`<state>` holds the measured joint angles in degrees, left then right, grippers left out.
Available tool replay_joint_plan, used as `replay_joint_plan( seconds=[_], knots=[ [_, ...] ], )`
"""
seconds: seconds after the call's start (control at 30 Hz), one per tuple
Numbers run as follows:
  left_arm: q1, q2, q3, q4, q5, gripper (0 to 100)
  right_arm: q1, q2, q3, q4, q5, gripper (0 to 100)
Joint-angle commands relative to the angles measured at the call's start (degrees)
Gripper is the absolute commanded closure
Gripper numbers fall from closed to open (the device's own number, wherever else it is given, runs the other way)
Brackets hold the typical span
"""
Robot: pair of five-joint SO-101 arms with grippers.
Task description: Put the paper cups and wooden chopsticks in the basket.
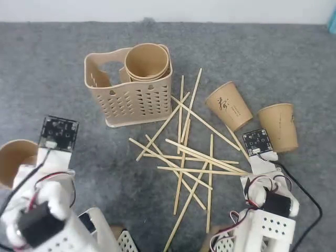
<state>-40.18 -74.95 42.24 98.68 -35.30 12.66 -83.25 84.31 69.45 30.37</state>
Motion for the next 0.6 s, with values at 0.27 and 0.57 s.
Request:
replay_joint_plan(
  seconds=[0.27, 0.57],
  knots=[
    [0.2, 13.1, -23.9, -1.1, 22.2, 99, -0.1, -0.9, -0.2, 0.4, 0.3, 99.1],
    [22.3, 41.2, -45.0, 1.8, 39.1, 99, -0.1, -0.9, -0.2, 0.4, 0.4, 99.1]
  ],
)
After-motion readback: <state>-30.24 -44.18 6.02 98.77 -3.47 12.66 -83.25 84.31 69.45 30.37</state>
